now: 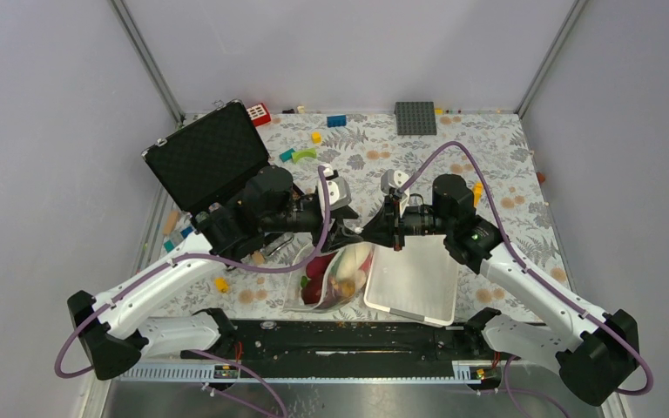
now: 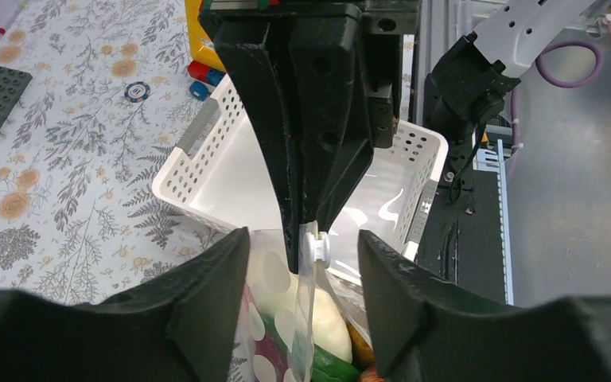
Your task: Place the food in the zip-top bag and seal the zipper
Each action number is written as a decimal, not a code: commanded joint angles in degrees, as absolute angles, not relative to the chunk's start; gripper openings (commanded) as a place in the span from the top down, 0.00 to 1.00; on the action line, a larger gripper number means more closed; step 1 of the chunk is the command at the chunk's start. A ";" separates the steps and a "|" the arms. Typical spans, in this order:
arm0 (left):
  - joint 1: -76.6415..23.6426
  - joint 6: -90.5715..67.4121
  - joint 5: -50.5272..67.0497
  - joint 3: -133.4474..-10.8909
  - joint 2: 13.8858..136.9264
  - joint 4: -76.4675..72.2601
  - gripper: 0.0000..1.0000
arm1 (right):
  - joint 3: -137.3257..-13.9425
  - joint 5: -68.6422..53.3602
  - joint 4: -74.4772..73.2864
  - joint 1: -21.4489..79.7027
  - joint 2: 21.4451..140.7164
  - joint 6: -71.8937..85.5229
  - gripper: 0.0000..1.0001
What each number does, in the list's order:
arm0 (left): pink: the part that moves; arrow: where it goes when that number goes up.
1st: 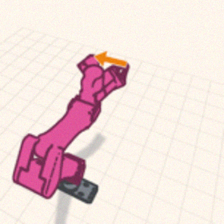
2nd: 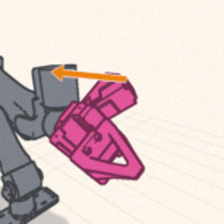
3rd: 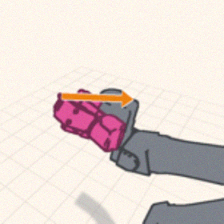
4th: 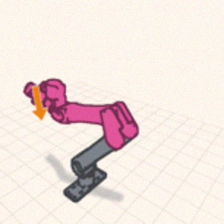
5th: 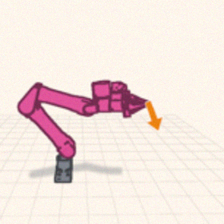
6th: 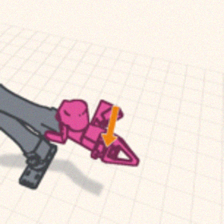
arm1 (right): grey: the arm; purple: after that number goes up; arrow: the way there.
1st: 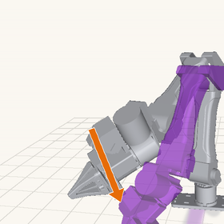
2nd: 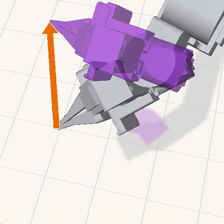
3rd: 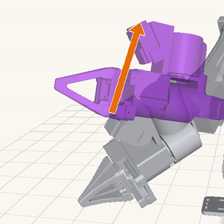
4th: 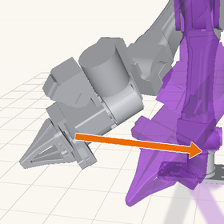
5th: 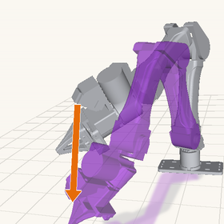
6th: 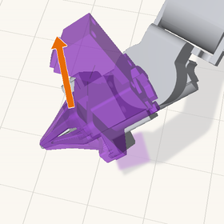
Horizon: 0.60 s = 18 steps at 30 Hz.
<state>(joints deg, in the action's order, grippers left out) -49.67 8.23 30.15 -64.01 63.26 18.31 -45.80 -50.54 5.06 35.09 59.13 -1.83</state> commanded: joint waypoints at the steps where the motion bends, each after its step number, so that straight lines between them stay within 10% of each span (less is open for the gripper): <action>1: -49.84 9.67 33.44 -66.05 62.82 15.07 0.52 | -49.35 -50.94 7.23 34.96 58.29 -0.35 1.00; 18: -49.90 7.93 31.37 -66.51 64.78 15.49 0.82 | -48.88 -50.71 7.41 34.93 57.31 2.00 1.00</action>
